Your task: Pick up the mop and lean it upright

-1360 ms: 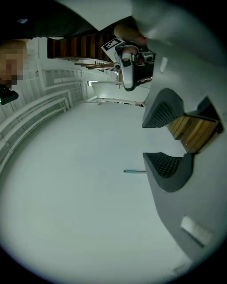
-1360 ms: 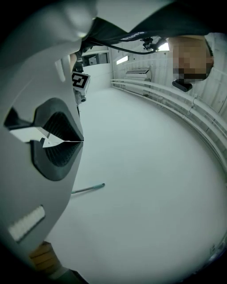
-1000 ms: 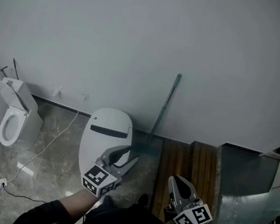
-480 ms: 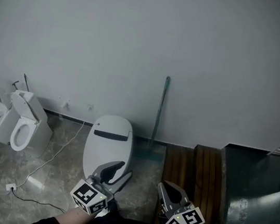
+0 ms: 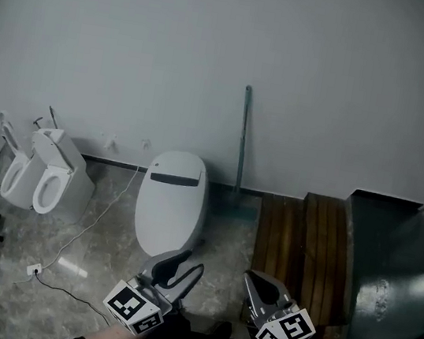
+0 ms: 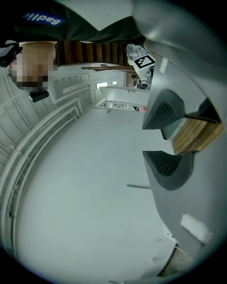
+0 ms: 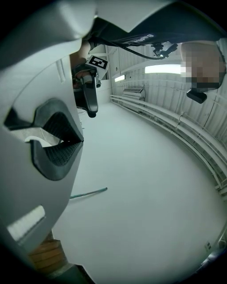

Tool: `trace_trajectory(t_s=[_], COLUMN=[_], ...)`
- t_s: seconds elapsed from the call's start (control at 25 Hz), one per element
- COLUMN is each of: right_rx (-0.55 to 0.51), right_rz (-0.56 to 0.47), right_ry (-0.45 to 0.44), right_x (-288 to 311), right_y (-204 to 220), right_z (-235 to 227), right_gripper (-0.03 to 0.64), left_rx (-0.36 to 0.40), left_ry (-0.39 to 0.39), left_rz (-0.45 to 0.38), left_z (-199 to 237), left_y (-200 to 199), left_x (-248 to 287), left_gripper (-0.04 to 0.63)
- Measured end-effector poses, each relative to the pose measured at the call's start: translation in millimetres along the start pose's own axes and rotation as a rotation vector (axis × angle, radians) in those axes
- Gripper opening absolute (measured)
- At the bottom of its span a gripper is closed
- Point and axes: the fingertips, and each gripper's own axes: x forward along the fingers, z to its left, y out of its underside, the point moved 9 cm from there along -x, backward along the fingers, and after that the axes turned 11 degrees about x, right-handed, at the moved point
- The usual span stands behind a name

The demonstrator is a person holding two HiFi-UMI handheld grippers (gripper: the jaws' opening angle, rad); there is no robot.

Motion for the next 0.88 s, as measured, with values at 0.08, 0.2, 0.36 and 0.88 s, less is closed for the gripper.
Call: trace_trajectory(t_s=[0.08,0.2,0.36,0.88], right_rx=[-0.013,-0.046,-0.091,-0.137], right_rz=[0.0,-0.012,-0.044,-0.031], right_ry=[0.0,0.001,0.03,0.074], right_x=[-7,-11,-4,16], right_y=[3,5,6,23], right_z=[11,32,63,103], right_gripper=[0.005,0.005,0.005,0.003], left_rx=[0.006,0.002,0.011,0.039], left_ry=[0.011,0.036,0.075,0.132], left_rz=[-0.009,-0.026,-0.036,-0.074], left_z=[-9,-17,-14,4], left_y=[-3,-4,-4,-5], left_x=[-8,-22,-40,-73], left_gripper=[0.169,0.169,0.155,0.141])
